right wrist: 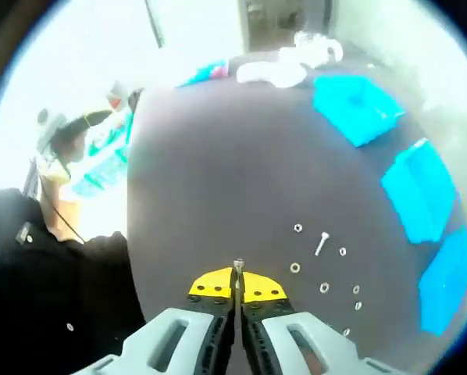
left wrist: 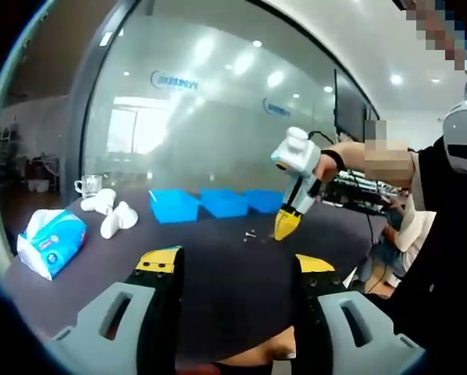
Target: Sort the screws, nuts, and washers into the corresponding bins
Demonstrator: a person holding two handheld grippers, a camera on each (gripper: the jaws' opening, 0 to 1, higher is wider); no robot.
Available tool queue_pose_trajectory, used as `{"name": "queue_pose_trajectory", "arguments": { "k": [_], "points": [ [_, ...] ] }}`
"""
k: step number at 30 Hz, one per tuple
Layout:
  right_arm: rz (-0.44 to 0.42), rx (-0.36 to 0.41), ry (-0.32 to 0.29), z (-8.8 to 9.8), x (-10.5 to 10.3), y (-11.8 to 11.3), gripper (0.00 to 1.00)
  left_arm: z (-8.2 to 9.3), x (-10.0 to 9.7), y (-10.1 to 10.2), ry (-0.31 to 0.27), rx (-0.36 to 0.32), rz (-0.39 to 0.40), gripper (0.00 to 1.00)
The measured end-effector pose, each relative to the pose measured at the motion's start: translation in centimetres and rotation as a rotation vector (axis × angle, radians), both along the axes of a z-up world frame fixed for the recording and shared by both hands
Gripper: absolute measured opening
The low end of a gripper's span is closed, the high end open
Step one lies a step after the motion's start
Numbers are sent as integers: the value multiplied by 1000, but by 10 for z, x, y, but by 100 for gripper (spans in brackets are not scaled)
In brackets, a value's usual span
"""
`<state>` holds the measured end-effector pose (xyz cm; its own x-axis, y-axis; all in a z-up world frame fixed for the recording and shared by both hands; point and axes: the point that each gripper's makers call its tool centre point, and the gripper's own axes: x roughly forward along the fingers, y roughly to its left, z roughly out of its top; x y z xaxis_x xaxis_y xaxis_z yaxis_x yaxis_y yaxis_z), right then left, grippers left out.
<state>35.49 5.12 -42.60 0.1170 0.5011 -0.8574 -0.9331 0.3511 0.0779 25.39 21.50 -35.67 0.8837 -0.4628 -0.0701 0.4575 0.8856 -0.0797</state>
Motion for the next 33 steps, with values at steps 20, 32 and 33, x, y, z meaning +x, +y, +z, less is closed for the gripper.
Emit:
{"name": "queue_pose_trajectory", "arguments": {
  "k": [20, 32, 33],
  "points": [
    [-471, 581, -479, 90, -10, -120, 0, 22, 13, -19, -38, 9, -37, 52],
    [-701, 695, -599, 90, -20, -177, 0, 21, 13, -22, -39, 18, -36, 52],
    [-723, 713, -610, 92, -20, -182, 0, 22, 13, -22, -40, 19, -35, 52]
  ]
}}
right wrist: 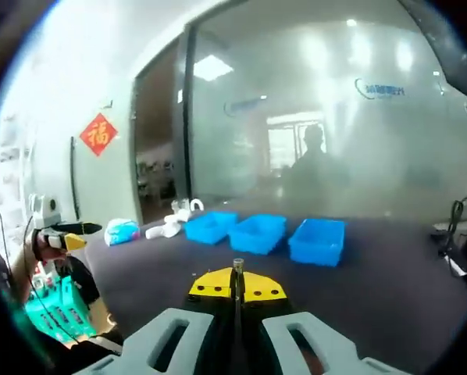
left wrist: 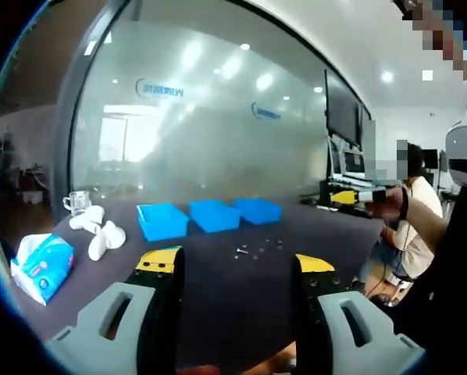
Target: Sort the screws, nuts, and washers into the corresponding bins
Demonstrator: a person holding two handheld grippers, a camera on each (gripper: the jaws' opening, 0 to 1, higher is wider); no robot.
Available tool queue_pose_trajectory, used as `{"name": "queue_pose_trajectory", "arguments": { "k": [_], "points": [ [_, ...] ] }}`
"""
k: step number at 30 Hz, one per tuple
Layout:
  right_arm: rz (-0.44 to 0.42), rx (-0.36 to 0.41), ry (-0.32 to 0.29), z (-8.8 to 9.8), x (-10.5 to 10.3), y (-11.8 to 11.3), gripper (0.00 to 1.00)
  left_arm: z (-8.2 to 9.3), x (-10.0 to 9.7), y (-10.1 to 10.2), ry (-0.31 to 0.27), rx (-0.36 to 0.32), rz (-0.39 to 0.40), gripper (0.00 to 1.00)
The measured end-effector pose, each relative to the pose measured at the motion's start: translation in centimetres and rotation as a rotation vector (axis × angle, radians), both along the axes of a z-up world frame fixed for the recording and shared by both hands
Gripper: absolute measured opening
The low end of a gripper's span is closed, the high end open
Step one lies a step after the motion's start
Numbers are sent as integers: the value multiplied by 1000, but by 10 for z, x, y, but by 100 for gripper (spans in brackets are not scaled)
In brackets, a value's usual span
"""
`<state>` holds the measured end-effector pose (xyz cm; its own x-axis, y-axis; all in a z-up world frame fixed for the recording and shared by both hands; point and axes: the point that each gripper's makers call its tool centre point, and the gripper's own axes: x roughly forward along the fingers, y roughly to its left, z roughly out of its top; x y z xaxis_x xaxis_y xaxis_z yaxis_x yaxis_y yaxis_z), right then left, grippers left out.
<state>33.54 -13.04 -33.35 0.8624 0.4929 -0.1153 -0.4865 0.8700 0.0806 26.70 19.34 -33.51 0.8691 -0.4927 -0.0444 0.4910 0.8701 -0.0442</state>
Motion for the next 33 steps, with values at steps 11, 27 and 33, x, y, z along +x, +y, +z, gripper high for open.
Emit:
{"name": "queue_pose_trajectory", "arguments": {
  "k": [11, 27, 33],
  "points": [
    [-118, -12, -97, 17, 40, -26, 0, -1, -3, -1, 0, -8, -3, 52],
    [-149, -101, -115, 35, 152, -18, 0, -3, -4, 3, 6, -6, 11, 52],
    [-186, -129, -89, 40, 205, -18, 0, -2, -5, 7, 2, -3, 20, 52]
  ]
}}
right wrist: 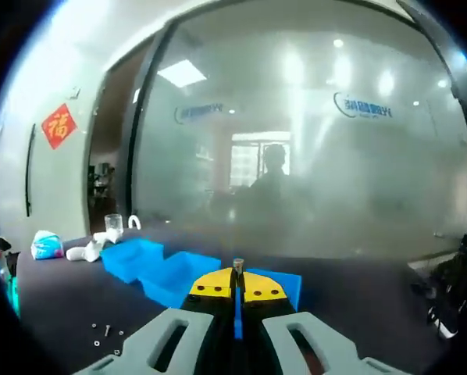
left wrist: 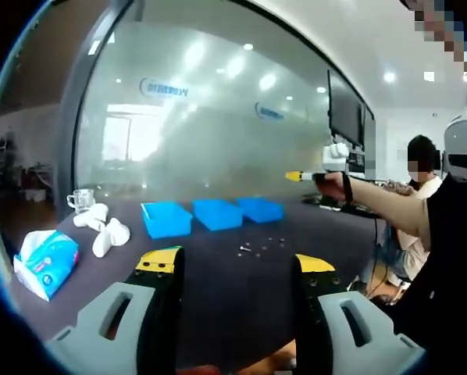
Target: Sort the screws, nuts, and washers into the corresponding bins
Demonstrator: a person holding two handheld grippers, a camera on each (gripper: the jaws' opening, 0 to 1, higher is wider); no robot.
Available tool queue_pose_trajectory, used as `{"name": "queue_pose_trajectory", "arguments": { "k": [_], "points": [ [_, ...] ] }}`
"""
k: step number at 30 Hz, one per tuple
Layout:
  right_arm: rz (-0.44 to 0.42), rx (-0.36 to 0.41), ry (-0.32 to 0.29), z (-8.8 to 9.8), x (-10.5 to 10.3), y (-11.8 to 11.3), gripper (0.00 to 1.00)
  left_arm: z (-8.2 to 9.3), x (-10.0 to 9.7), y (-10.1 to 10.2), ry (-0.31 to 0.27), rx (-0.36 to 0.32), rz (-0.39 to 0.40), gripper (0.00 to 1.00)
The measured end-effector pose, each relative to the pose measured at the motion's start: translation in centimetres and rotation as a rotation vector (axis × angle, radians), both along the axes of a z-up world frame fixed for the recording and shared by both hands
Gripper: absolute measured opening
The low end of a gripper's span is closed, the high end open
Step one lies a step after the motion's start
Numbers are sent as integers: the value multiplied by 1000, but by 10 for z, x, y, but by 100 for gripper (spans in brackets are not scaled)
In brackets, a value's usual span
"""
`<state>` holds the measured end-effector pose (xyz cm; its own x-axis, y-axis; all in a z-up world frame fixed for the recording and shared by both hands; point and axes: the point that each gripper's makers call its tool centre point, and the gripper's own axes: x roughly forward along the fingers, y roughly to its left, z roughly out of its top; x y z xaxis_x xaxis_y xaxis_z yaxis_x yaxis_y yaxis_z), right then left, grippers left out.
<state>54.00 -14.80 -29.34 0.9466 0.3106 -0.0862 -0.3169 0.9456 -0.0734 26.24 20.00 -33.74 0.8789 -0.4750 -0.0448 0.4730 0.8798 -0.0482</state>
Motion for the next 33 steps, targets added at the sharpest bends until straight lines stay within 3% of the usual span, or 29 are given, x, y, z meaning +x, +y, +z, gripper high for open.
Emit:
{"name": "queue_pose_trajectory", "arguments": {
  "k": [9, 13, 25, 30, 33],
  "points": [
    [-20, -59, 40, -2, 49, 12, 0, -4, -3, 9, 10, -12, 23, 52],
    [-31, -71, 55, -5, 61, 17, 0, -2, -5, 12, 5, -13, 29, 52],
    [-70, -51, 93, -14, 68, 13, 0, -2, -8, 22, 3, -24, 51, 52],
    [-59, -77, 88, -16, 64, 17, 19, -2, -9, 22, 4, -24, 54, 52],
    [-46, -73, 88, -14, 59, 19, 23, -3, -9, 22, 6, -23, 57, 52]
  ]
}}
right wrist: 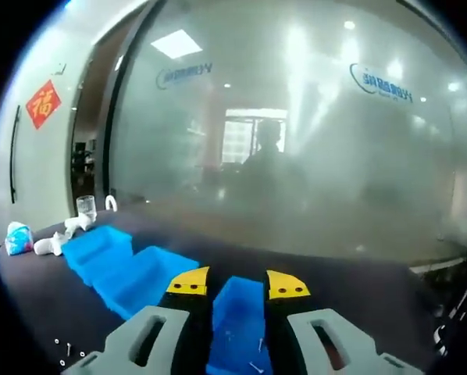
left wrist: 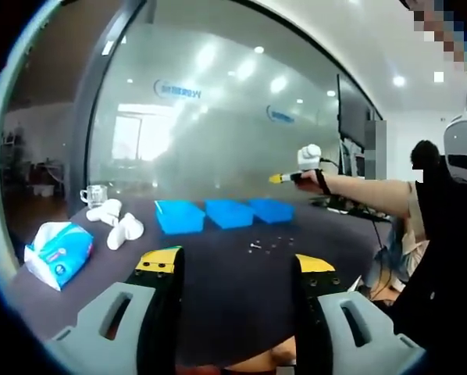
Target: Sort the screws, nuts, and washers into the corresponding bins
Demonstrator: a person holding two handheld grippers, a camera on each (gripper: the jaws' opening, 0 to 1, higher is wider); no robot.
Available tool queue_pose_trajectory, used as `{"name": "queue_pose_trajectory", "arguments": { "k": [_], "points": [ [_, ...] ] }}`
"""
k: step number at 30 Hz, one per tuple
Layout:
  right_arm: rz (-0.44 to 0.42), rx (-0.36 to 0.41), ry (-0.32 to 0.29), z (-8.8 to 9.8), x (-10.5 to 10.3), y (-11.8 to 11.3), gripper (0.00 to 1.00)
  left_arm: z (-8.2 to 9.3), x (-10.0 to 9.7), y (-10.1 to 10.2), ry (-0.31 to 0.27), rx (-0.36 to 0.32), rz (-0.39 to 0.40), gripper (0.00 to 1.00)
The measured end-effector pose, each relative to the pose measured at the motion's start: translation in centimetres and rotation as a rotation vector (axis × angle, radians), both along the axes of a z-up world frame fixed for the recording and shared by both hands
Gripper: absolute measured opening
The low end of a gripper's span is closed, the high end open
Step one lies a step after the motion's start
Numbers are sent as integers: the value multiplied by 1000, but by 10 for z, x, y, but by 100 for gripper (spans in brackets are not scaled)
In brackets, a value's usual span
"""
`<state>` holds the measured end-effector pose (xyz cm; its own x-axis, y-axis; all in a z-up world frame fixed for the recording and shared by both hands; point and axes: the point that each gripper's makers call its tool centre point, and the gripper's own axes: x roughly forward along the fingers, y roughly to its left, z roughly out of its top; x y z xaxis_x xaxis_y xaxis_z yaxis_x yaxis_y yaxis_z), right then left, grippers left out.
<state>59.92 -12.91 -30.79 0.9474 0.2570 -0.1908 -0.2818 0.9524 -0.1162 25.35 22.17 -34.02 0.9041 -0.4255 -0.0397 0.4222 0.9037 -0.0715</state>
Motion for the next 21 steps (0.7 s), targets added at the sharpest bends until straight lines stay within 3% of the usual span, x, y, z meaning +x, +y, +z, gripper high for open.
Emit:
{"name": "queue_pose_trajectory", "arguments": {
  "k": [11, 16, 21],
  "points": [
    [107, 40, -18, 4, -50, 18, 27, 3, 3, -4, -5, 1, -9, 52],
    [155, 51, -50, 11, -84, 22, 28, 4, 4, -7, -9, 3, -18, 52],
    [214, 65, -73, 18, -131, 27, 28, 5, 5, -10, -12, 6, -29, 52]
  ]
}}
